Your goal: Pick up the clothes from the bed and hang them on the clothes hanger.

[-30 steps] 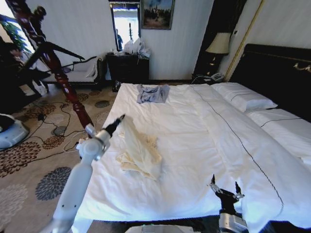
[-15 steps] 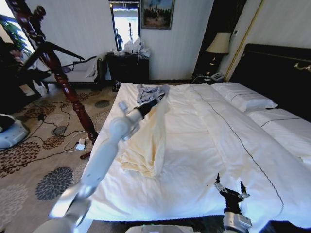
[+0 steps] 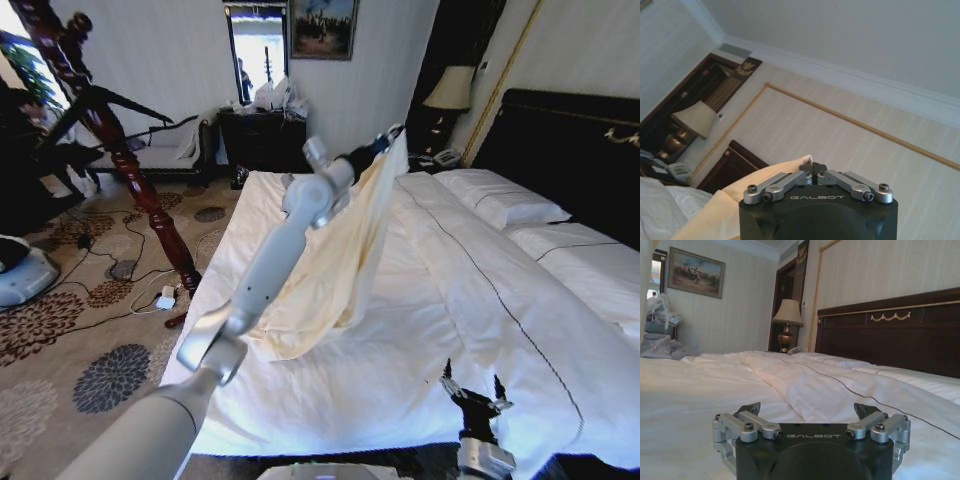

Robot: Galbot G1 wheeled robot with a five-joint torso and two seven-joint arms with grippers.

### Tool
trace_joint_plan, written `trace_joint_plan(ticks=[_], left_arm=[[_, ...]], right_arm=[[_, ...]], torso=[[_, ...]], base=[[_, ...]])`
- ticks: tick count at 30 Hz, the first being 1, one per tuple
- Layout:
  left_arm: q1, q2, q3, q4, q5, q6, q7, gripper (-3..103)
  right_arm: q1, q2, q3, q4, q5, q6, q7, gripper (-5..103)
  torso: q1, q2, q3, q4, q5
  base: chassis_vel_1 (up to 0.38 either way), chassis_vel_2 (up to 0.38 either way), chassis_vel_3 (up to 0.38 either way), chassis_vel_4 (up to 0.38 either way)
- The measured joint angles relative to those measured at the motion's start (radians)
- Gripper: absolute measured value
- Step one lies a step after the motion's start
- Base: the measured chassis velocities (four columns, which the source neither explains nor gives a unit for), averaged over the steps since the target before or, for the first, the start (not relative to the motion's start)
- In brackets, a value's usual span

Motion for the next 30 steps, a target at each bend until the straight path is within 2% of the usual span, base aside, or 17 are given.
trace_joint_plan(ticks=[5, 8, 10, 13, 14, 16, 17, 19, 20, 22, 23, 24, 25, 27, 28, 29, 30], left_arm=[[0.005, 0.003, 0.042, -0.023, -0.003, -0.007, 0.012, 0], [0.023, 0.004, 0.091, -0.032, -0.003, -0.010, -0.011, 0], [0.056, 0.012, 0.197, -0.051, -0.001, 0.002, -0.057, 0], [0.129, 0.056, 0.329, -0.105, -0.003, 0.071, -0.143, 6], [0.129, 0.056, 0.329, -0.105, -0.003, 0.071, -0.143, 6], [0.193, 0.094, 0.378, -0.172, -0.042, 0.197, -0.259, 22], [0.193, 0.094, 0.378, -0.172, -0.042, 0.197, -0.259, 22], [0.256, 0.139, 0.384, -0.251, -0.123, 0.321, -0.388, 26], [0.256, 0.139, 0.384, -0.251, -0.123, 0.321, -0.388, 26], [0.315, 0.196, 0.372, -0.323, -0.195, 0.365, -0.502, 38], [0.344, 0.233, 0.360, -0.355, -0.209, 0.369, -0.529, 43], [0.394, 0.289, 0.331, -0.399, -0.207, 0.372, -0.537, 48], [0.394, 0.289, 0.331, -0.399, -0.207, 0.372, -0.537, 48], [0.524, 0.398, 0.236, -0.471, -0.128, 0.377, -0.507, 59], [0.577, 0.435, 0.178, -0.492, -0.066, 0.376, -0.484, 59], [0.577, 0.435, 0.178, -0.492, -0.066, 0.376, -0.484, 59], [0.632, 0.467, 0.124, -0.509, -0.009, 0.374, -0.460, 64]], right_arm=[[-0.006, 0.005, -0.001, 0.002, -0.006, 0.007, 0.000, 100], [-0.007, 0.009, -0.002, 0.002, -0.010, 0.009, 0.000, 100], [-0.008, 0.012, -0.006, 0.004, -0.014, 0.010, -0.001, 100], [-0.008, 0.017, -0.008, 0.007, -0.018, 0.010, -0.001, 100], [-0.008, 0.017, -0.008, 0.007, -0.018, 0.010, -0.001, 100], [-0.009, 0.018, -0.008, 0.007, -0.018, 0.011, -0.001, 100], [-0.009, 0.018, -0.008, 0.007, -0.018, 0.011, -0.001, 100], [-0.010, 0.017, -0.007, 0.002, -0.018, 0.013, -0.001, 100], [-0.010, 0.017, -0.007, 0.002, -0.018, 0.013, -0.001, 100], [-0.011, 0.015, -0.007, -0.003, -0.018, 0.015, -0.001, 100], [-0.010, 0.013, -0.007, -0.006, -0.017, 0.015, -0.001, 100], [-0.007, 0.011, -0.008, -0.012, -0.017, 0.015, -0.001, 100], [-0.007, 0.011, -0.008, -0.012, -0.017, 0.015, -0.001, 100], [0.001, 0.008, -0.013, -0.022, -0.017, 0.014, -0.001, 100], [0.005, 0.007, -0.016, -0.025, -0.016, 0.012, -0.001, 100], [0.005, 0.007, -0.016, -0.025, -0.016, 0.012, -0.001, 100], [0.008, 0.006, -0.020, -0.029, -0.017, 0.011, -0.001, 100]], torso=[[0.000, 0.000, 0.000, -0.0001, 0.0000], [0.000, 0.000, 0.000, 0.0003, -0.0001], [0.000, 0.000, 0.000, -0.0007, 0.0000], [0.000, 0.000, 0.000, -0.0005, 0.0003], [0.000, 0.000, 0.000, -0.0005, 0.0003], [0.000, 0.000, 0.000, 0.0000, -0.0001], [0.000, 0.000, 0.000, 0.0000, -0.0001], [0.000, 0.000, 0.000, -0.0005, -0.0001], [0.000, 0.000, 0.000, -0.0005, -0.0001], [0.000, 0.000, 0.000, -0.0006, -0.0003], [0.000, 0.000, 0.000, -0.0005, -0.0002], [0.000, 0.000, 0.000, -0.0006, -0.0003], [0.000, 0.000, 0.000, -0.0006, -0.0003], [0.000, 0.000, 0.000, 0.0000, -0.0008], [0.000, 0.000, 0.000, 0.0003, -0.0006], [0.000, 0.000, 0.000, 0.0003, -0.0006], [0.000, 0.000, 0.000, 0.0003, -0.0003]], base=[[0.000, 0.000, 0.000, 0.000], [0.000, 0.000, 0.000, 0.000], [0.000, 0.000, 0.000, 0.000], [0.000, 0.000, 0.000, 0.000], [0.000, 0.000, 0.000, 0.000], [0.000, 0.000, 0.000, 0.000], [0.000, 0.000, 0.000, 0.000], [0.000, 0.000, 0.000, 0.000], [0.000, 0.000, 0.000, 0.000], [0.000, 0.000, 0.000, 0.000], [0.000, 0.000, 0.000, 0.000], [0.000, 0.000, 0.000, 0.000], [0.000, 0.000, 0.000, 0.000], [0.000, 0.000, 0.000, 0.000], [0.000, 0.000, 0.000, 0.000], [0.000, 0.000, 0.000, 0.000], [0.000, 0.000, 0.000, 0.000]])
